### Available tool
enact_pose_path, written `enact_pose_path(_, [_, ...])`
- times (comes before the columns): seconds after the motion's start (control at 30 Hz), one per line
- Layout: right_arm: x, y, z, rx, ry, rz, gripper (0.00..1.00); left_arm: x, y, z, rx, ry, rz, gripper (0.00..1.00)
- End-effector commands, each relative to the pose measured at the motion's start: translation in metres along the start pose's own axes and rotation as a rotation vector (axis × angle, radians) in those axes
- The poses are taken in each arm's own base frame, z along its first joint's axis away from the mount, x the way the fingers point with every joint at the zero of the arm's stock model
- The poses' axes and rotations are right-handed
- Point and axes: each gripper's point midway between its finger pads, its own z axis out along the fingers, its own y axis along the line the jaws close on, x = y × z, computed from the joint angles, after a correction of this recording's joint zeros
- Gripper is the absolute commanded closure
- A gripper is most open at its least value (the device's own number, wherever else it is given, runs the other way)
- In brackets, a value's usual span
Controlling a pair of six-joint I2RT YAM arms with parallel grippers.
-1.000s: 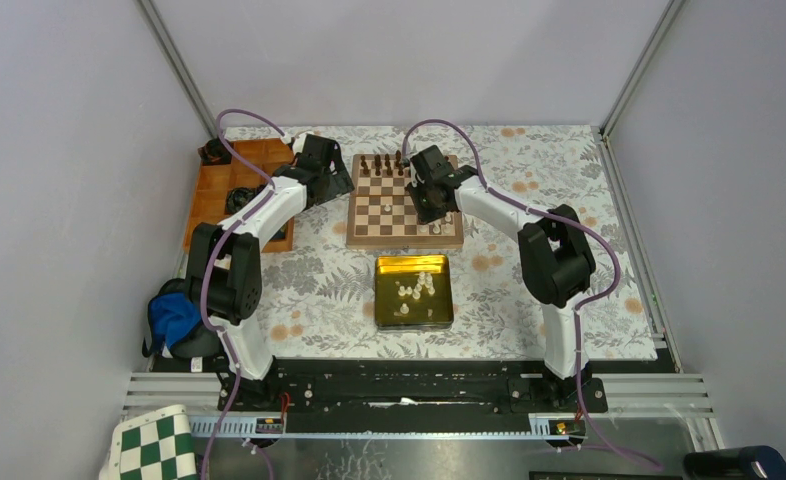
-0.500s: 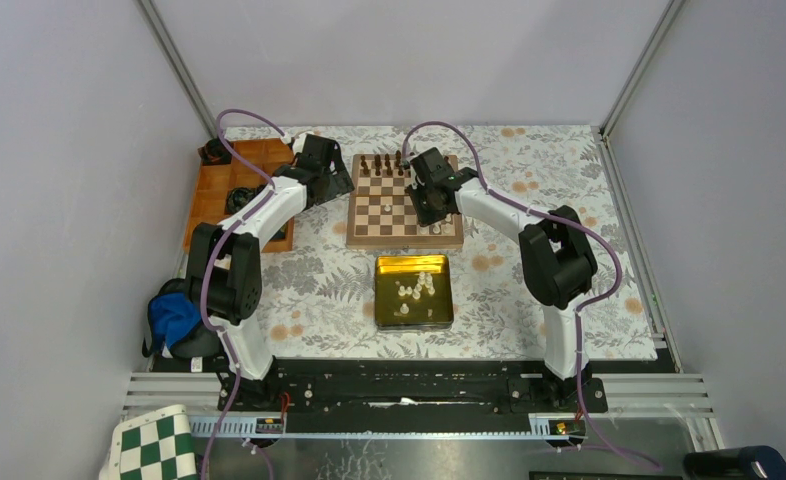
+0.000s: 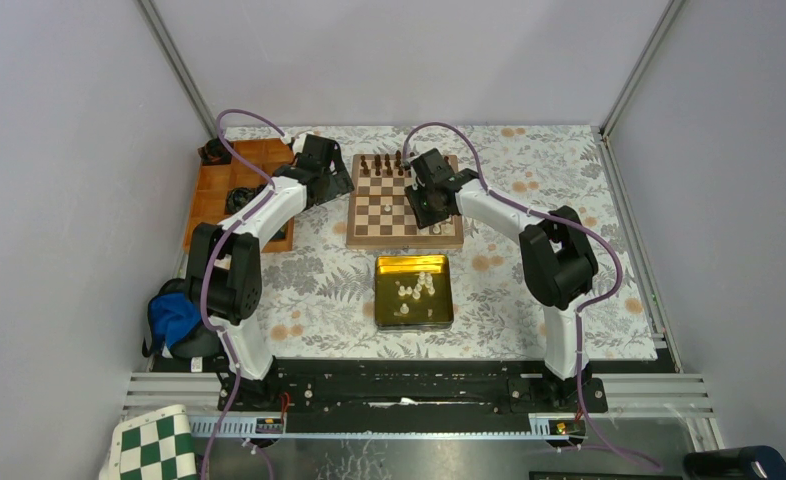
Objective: Set up the chess pieces on the board
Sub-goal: Place the chess piece on the chessboard, then pick up the chess piece from the chessboard.
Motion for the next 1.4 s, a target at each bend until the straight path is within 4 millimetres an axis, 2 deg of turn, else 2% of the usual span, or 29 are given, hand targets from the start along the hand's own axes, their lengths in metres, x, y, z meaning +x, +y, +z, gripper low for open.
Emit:
enact_pose_path(0.0, [-0.033, 0.012, -0.032, -0.031, -0.106, -0.019, 0.63, -0.010, -0.002, -0.009, 0.013, -0.028, -0.017, 0.01])
enact_pose_path(0.27, [-0.057, 0.008, -0.039, 0.000, -0.158, -0.026, 0.61, -0.011, -0.002, -0.009, 0.012, -0.033, -0.019, 0.01])
enact_pose_path(0.6, [-0.079, -0.011, -0.007, 0.065, -0.172, -0.019, 0.59, -0.011, -0.001, -0.009, 0.011, -0.031, -0.011, 0.01])
enact_pose_path(0.87, [-0.085, -0.025, 0.019, 0.079, -0.157, 0.003, 0.59, -0.009, -0.002, -0.008, 0.015, -0.026, -0.011, 0.01])
enact_pose_path(1.1, [-0.087, -0.036, 0.027, 0.090, -0.150, 0.021, 0.58, -0.009, -0.003, -0.006, 0.018, -0.023, -0.011, 0.01])
enact_pose_path(1.37, [-0.085, -0.038, 0.037, 0.080, -0.131, 0.022, 0.59, -0.009, -0.003, -0.005, 0.016, -0.022, -0.011, 0.01])
